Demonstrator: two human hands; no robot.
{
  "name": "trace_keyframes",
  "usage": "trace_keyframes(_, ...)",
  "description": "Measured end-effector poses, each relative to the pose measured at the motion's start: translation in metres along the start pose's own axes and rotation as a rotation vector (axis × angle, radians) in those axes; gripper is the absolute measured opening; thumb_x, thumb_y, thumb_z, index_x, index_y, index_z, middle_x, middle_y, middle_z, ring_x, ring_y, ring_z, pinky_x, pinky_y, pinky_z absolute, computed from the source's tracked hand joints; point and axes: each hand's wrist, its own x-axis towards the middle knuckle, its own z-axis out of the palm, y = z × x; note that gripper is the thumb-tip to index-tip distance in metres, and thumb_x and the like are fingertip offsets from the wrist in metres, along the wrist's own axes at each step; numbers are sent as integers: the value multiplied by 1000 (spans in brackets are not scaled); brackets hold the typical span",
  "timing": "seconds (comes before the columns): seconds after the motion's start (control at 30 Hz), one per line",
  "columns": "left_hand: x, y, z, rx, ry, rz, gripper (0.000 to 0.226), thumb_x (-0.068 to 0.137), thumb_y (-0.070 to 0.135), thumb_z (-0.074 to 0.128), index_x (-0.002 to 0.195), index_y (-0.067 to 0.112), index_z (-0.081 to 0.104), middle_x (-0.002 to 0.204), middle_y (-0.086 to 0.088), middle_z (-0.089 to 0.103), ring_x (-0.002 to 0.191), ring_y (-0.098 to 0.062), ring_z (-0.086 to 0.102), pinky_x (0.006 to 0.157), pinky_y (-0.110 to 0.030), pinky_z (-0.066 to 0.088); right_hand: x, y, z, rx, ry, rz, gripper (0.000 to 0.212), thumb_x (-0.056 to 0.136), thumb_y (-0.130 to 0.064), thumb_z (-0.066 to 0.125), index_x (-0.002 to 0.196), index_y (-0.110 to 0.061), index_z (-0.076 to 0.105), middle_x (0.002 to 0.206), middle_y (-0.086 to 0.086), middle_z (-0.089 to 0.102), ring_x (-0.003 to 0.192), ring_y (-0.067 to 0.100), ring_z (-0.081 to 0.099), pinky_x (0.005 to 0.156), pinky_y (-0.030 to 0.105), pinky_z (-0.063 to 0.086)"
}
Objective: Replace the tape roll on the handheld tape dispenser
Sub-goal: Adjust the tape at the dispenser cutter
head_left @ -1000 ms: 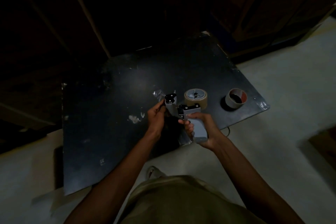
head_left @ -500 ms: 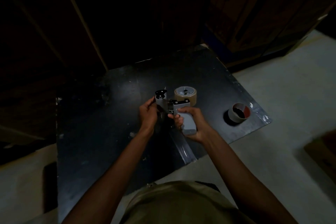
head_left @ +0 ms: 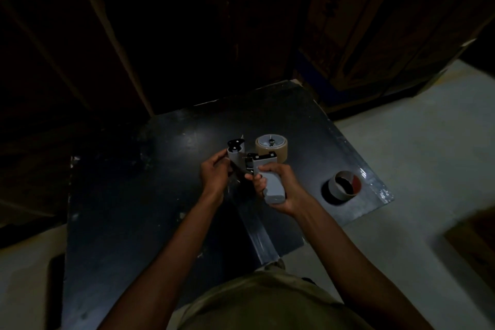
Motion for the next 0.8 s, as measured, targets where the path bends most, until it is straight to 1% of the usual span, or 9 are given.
trace_keyframes(0.07,2,1,2,-82,19,-36,29,93,-2,55,116,8,67,101,-5,71,86,-17,70,72,-23,59,1,-6,-3,-16,-8,12,31,93,-18,45,100,11,56,61,4,55,42,8,54,39,15,45)
trace_keyframes(0.13,5,2,1,-121,39,-40,29,90,-3,60,118,2,64,97,-7,69,79,-14,67,65,-17,57,4,-12,-5,-32,-15,28,32,89,-17,48,101,11,57,61,3,55,42,8,53,39,15,44)
trace_keyframes(0.2,10,1,-2,-111,53,-39,37,86,-2,66,122,4,62,104,-9,68,78,-14,65,60,-18,55,6,-16,-6,-37,-20,42,34,84,-17,52,103,11,57,61,3,55,42,8,54,39,15,44)
trace_keyframes(0.3,19,-2,-10,-58,5,-41,51,83,3,71,131,15,57,113,-5,69,88,-14,67,67,-23,55,7,-21,-10,-21,-15,55,33,91,-18,48,105,11,56,62,4,55,42,8,54,39,15,45)
trace_keyframes(0.37,21,-2,-16,13,-50,-25,47,84,6,69,129,18,61,108,-2,72,89,-10,68,66,-19,54,6,-24,-12,-11,-8,59,34,94,-18,47,106,12,55,62,4,55,42,9,54,40,15,45)
trace_keyframes(0.47,24,-1,-20,72,-81,-15,35,86,4,65,120,13,68,105,-1,75,80,-2,69,59,-12,50,5,-27,-14,-1,5,70,33,94,-17,46,106,13,55,60,5,55,41,9,53,40,15,44)
trace_keyframes(0.67,28,-11,-13,120,6,52,26,85,-1,69,112,-2,69,104,-16,72,69,2,68,65,-13,55,6,-32,-19,-26,14,76,35,91,-16,49,108,14,54,60,5,55,41,9,53,39,15,45)
trace_keyframes(0.73,27,-14,-7,148,52,89,26,85,-3,69,110,-6,69,100,-17,71,68,-2,68,66,-13,55,7,-33,-21,-30,12,75,36,88,-15,51,110,14,54,60,5,56,42,9,54,39,16,45)
trace_keyframes(0.8,27,-16,-1,165,95,132,24,83,-3,71,106,-8,69,98,-21,72,73,-12,67,73,-20,57,7,-34,-22,-36,13,74,35,92,-17,49,109,14,54,60,5,55,42,9,53,39,15,44)
